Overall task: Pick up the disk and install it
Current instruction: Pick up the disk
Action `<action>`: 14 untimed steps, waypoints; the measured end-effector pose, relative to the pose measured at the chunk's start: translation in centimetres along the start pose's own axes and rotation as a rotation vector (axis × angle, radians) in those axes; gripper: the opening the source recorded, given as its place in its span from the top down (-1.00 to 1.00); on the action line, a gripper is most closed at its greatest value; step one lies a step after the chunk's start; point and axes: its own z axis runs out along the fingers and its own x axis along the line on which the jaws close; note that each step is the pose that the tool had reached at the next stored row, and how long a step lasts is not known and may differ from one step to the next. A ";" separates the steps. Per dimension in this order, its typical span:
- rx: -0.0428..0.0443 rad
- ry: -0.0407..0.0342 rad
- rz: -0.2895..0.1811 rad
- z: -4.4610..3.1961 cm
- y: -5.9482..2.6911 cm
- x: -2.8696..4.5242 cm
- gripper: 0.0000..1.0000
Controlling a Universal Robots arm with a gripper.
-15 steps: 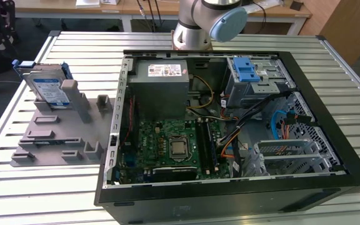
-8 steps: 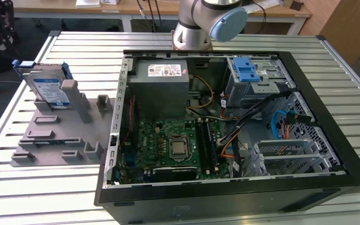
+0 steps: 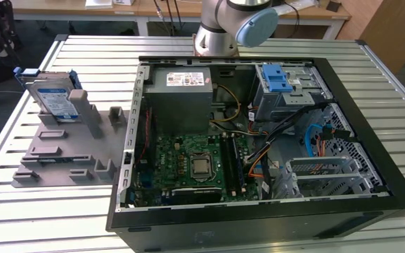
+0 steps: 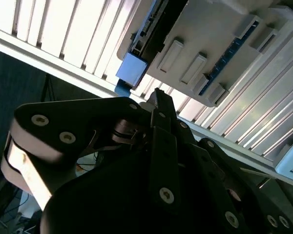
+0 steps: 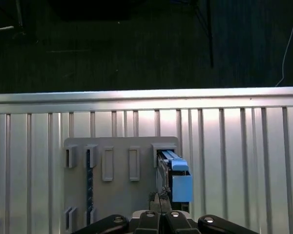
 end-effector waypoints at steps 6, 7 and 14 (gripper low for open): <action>0.0001 0.0036 -0.096 0.10 0.00 0.00 0.79; 0.0003 0.0042 -0.113 0.15 -0.01 0.00 0.79; 0.0204 -0.0058 -0.097 0.54 0.20 -0.02 0.79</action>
